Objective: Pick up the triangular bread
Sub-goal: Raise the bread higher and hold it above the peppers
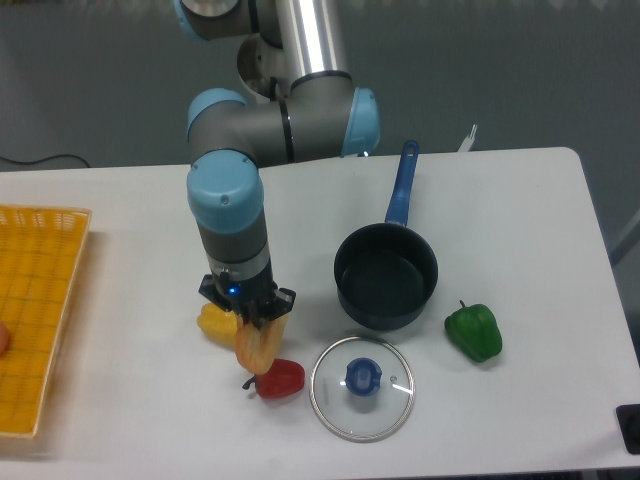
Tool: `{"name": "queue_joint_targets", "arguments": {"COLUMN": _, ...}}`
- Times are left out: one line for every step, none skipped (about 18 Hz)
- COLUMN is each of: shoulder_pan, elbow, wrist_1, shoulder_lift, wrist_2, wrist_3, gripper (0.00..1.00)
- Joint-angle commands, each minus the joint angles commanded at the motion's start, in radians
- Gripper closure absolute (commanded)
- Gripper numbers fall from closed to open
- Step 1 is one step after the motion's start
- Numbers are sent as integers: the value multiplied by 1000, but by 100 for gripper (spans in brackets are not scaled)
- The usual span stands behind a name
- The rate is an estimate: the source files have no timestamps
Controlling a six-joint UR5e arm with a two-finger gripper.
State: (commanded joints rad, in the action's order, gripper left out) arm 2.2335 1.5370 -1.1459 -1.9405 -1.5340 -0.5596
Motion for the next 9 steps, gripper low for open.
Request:
{"name": "queue_joint_targets", "arguments": {"shoulder_pan": 3, "elbow": 0, "wrist_1": -2, "shoulder_lift": 3, "wrist_2": -2, "wrist_3": -26, "gripper": 86}}
{"name": "queue_joint_targets", "arguments": {"shoulder_pan": 3, "elbow": 2, "wrist_1": -5, "shoulder_lift": 8, "wrist_2": 0, "wrist_3": -39, "gripper": 85}}
{"name": "queue_joint_targets", "arguments": {"shoulder_pan": 3, "elbow": 2, "wrist_1": -12, "shoulder_lift": 11, "wrist_2": 0, "wrist_3": -39, "gripper": 85}}
{"name": "queue_joint_targets", "arguments": {"shoulder_pan": 3, "elbow": 3, "wrist_1": -12, "shoulder_lift": 11, "wrist_2": 0, "wrist_3": -40, "gripper": 85}}
{"name": "queue_joint_targets", "arguments": {"shoulder_pan": 5, "elbow": 3, "wrist_1": -14, "shoulder_lift": 11, "wrist_2": 2, "wrist_3": -40, "gripper": 85}}
{"name": "queue_joint_targets", "arguments": {"shoulder_pan": 6, "elbow": 3, "wrist_1": -14, "shoulder_lift": 12, "wrist_2": 2, "wrist_3": -40, "gripper": 85}}
{"name": "queue_joint_targets", "arguments": {"shoulder_pan": 9, "elbow": 5, "wrist_1": -15, "shoulder_lift": 12, "wrist_2": 2, "wrist_3": -42, "gripper": 85}}
{"name": "queue_joint_targets", "arguments": {"shoulder_pan": 11, "elbow": 5, "wrist_1": -15, "shoulder_lift": 14, "wrist_2": 2, "wrist_3": -42, "gripper": 85}}
{"name": "queue_joint_targets", "arguments": {"shoulder_pan": 12, "elbow": 5, "wrist_1": -15, "shoulder_lift": 14, "wrist_2": 2, "wrist_3": -43, "gripper": 85}}
